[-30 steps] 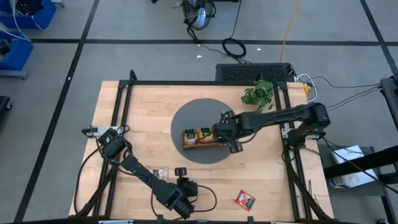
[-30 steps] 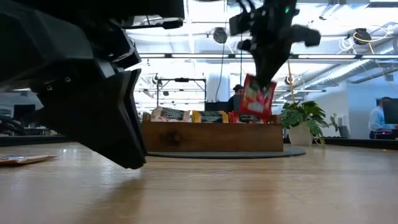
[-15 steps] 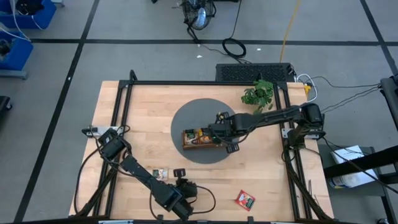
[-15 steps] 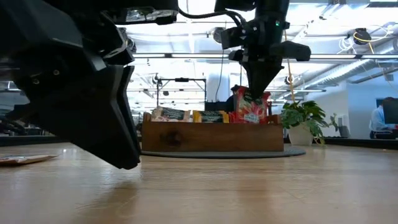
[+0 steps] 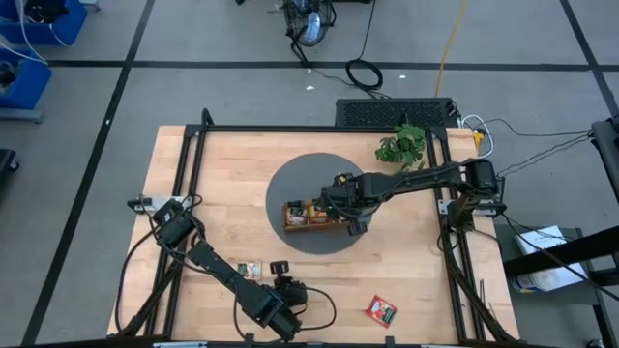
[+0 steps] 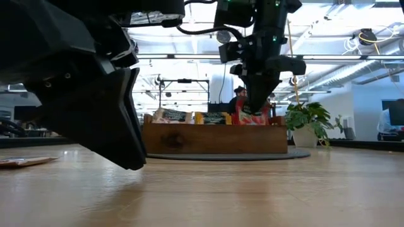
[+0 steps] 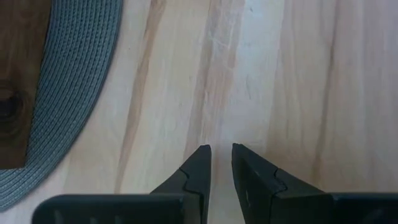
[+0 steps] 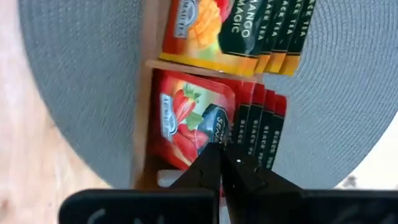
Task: Pick & Place Tea
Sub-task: Put the red tea bag into the right section of the wooden organizer
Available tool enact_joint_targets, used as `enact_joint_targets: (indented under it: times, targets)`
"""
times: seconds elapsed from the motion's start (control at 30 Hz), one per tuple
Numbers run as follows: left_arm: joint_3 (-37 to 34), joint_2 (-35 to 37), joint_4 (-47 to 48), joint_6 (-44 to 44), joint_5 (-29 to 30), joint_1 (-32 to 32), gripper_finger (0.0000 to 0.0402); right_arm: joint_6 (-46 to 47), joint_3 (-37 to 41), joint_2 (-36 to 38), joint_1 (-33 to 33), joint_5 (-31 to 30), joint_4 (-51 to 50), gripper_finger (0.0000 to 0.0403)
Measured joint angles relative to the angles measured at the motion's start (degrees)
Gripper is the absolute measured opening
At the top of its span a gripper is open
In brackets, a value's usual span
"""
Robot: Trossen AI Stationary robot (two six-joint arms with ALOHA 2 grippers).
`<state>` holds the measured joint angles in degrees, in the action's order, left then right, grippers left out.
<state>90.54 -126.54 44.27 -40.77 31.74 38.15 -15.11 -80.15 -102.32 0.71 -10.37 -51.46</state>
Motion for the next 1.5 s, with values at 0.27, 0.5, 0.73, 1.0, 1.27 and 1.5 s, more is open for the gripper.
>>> enact_joint_targets:
  times: [0.27, 0.5, 0.73, 1.0, 1.27, 1.5]
  targets:
    - [0.0, 0.0, 0.2, 0.0, 0.3, 0.0, 0.0072, 1.4, 0.3, 0.0, 0.3, 0.2, -0.3, 0.0006]
    - [0.0, 0.0, 0.7, 0.4, 0.7, 0.0, 0.0072, 4.6, 0.3, 0.0, 0.5, 0.1, -0.6, 0.0075]
    - [0.0, 0.0, 1.0, 0.1, 3.2, 0.0, 0.0072, 5.5, 0.3, 0.0, 0.5, 0.0, -0.2, 0.0142]
    - [0.0, 0.0, 1.0, 0.3, 3.4, 0.0, 0.0072, 4.5, -2.0, 0.0, 1.1, 0.0, 0.7, 0.017]
    - [0.0, 0.0, 1.0, -0.8, 3.4, 0.1, 0.0072, 0.4, -2.5, 0.0, 3.7, -0.2, 3.1, 0.0154]
    - [0.0, 0.0, 1.1, -1.5, 3.3, 0.2, 0.0072, 0.7, -2.5, 0.9, 7.2, -17.6, 2.8, 0.0123]
